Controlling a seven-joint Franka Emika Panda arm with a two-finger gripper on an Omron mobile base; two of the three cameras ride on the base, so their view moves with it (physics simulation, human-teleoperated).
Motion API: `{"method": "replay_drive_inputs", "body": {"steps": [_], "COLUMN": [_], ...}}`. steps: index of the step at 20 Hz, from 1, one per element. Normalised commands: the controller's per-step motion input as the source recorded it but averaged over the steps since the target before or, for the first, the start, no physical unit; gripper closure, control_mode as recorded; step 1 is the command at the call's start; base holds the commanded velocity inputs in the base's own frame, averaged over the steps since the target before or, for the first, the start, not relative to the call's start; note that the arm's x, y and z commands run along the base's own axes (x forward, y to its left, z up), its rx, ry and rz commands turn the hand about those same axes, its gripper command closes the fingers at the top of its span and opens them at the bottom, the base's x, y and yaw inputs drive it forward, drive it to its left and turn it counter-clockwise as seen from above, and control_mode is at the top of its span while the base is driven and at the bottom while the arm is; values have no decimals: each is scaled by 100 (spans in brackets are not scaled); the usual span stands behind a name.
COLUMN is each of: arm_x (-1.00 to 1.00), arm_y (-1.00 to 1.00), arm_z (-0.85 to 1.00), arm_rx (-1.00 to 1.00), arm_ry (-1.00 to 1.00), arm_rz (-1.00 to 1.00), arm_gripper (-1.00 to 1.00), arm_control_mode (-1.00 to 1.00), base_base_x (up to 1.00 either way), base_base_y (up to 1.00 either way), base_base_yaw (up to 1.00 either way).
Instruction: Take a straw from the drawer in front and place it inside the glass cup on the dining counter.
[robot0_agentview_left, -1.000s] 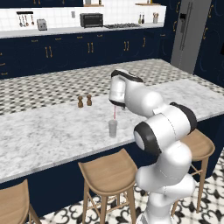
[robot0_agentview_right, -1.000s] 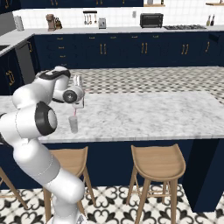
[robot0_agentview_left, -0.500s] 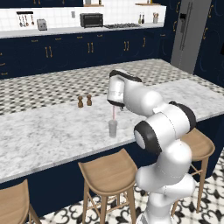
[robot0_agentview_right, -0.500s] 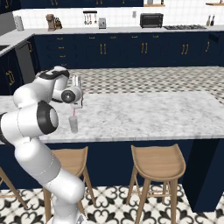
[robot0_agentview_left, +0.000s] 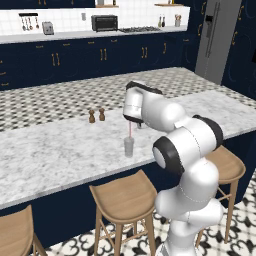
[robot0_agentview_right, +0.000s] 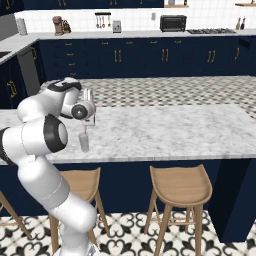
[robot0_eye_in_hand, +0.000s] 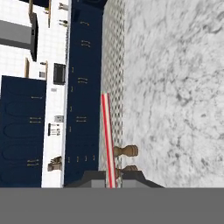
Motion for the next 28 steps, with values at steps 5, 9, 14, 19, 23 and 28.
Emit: {"method": "replay_drive_inputs", "body": {"steps": [5, 9, 14, 19, 23, 28], "arm_x": [0, 0, 0, -3, -15, -12], "arm_y": [0, 1, 9, 23, 6, 0], "arm_z": [-29, -32, -33, -31, -14, 0], "arm_rx": [0, 0, 0, 0, 0, -1], "arm_ry": [0, 0, 0, 0, 0, 0], "arm_rz": [0, 0, 0, 0, 0, 0], "arm_gripper": [100, 100, 100, 100, 100, -100], "arm_control_mode": [-100, -100, -100, -100, -100, -100], "base_base_x": [0, 0, 0, 0, 0, 0], "base_base_y": [0, 0, 0, 0, 0, 0], "base_base_yaw": [0, 0, 0, 0, 0, 0]}}
